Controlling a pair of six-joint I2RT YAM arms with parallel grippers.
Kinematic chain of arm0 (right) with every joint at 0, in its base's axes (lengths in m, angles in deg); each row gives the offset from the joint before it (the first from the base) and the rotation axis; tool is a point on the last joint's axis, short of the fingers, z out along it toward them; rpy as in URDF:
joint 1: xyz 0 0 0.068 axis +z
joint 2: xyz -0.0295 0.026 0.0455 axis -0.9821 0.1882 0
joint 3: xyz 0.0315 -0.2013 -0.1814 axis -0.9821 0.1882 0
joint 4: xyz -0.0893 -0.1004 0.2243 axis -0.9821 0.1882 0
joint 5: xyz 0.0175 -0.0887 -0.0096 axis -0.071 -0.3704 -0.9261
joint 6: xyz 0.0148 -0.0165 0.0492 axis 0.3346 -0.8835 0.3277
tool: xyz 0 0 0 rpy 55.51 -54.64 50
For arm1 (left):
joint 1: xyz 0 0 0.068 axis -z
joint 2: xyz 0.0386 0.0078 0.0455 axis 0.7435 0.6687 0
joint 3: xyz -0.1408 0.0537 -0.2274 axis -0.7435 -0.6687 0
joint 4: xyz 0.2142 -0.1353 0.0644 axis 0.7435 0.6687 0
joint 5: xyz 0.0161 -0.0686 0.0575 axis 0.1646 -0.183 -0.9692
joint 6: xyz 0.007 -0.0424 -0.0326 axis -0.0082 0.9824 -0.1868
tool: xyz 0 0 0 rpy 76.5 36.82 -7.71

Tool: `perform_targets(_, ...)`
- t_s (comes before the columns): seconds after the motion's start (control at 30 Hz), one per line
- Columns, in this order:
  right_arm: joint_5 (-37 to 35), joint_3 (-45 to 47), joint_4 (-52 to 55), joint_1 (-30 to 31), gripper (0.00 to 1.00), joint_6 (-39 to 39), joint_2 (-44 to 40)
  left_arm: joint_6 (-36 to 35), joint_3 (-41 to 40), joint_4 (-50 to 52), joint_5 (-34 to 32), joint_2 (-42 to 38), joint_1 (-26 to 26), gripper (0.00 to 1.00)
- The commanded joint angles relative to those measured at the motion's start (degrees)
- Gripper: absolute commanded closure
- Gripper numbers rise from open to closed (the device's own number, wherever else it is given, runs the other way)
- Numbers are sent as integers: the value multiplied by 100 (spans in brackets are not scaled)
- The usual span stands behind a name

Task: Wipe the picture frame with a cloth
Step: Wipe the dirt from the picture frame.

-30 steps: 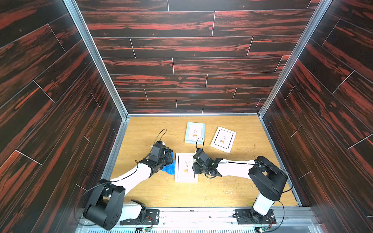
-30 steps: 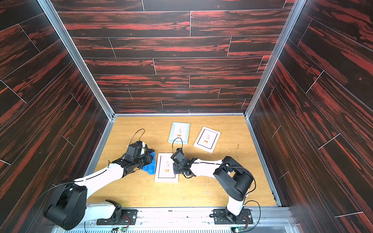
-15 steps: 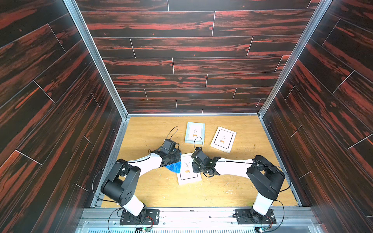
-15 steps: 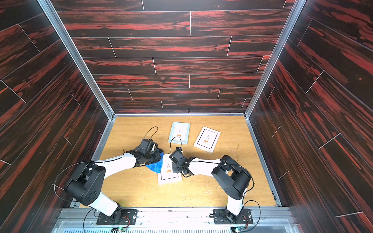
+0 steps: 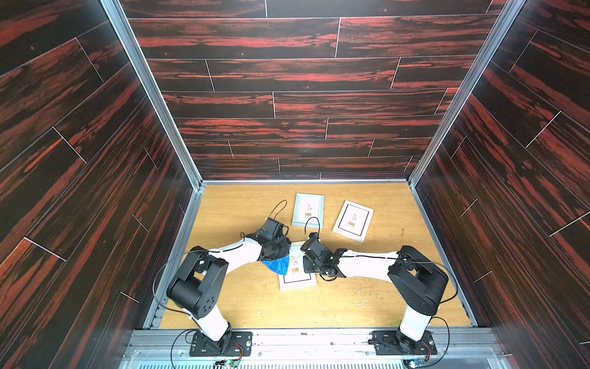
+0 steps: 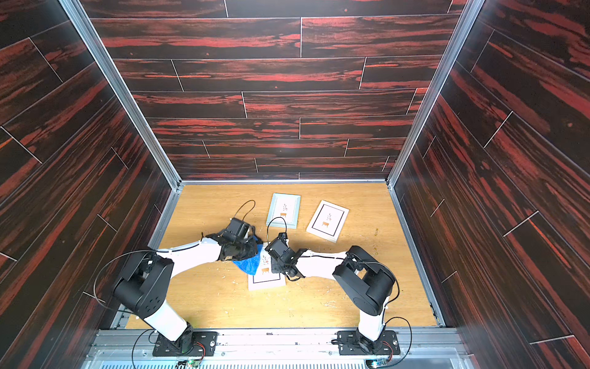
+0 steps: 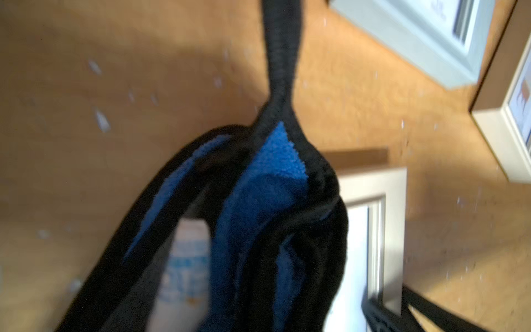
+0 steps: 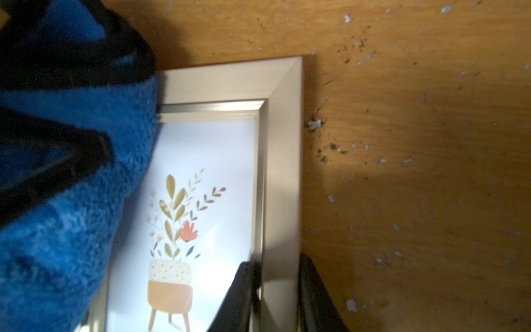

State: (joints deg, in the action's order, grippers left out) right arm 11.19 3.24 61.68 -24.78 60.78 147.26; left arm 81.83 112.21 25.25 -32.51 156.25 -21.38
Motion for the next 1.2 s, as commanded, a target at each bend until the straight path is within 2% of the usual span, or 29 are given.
perform_targets(0.0,-89,109,192,5,100,204,132,-231,14,588,-211,15,55,100)
perform_targets(0.13,-94,121,165,11,100,218,178,126,-562,702,-73,-342,528,100)
perform_targets(0.23,-128,99,182,6,100,171,179,333,-846,663,122,-515,613,100)
perform_targets(0.33,-106,92,166,8,100,156,175,105,-513,843,-245,-387,514,100)
perform_targets(0.47,-127,107,167,8,100,190,138,-399,346,1024,-256,225,54,100)
perform_targets(0.57,-160,133,165,7,100,240,119,-503,595,1257,-305,487,74,100)
perform_targets(0.77,-164,97,170,6,100,246,222,112,-634,1182,-50,-366,858,100)
perform_targets(0.9,-174,-4,251,8,100,205,288,303,-998,1163,83,-720,919,100)
perform_targets(1.0,-191,-48,279,5,100,209,288,56,-490,1362,-176,-546,728,100)
perform_targets(1.17,-180,12,262,5,100,279,212,-508,386,1333,-182,97,-52,100)
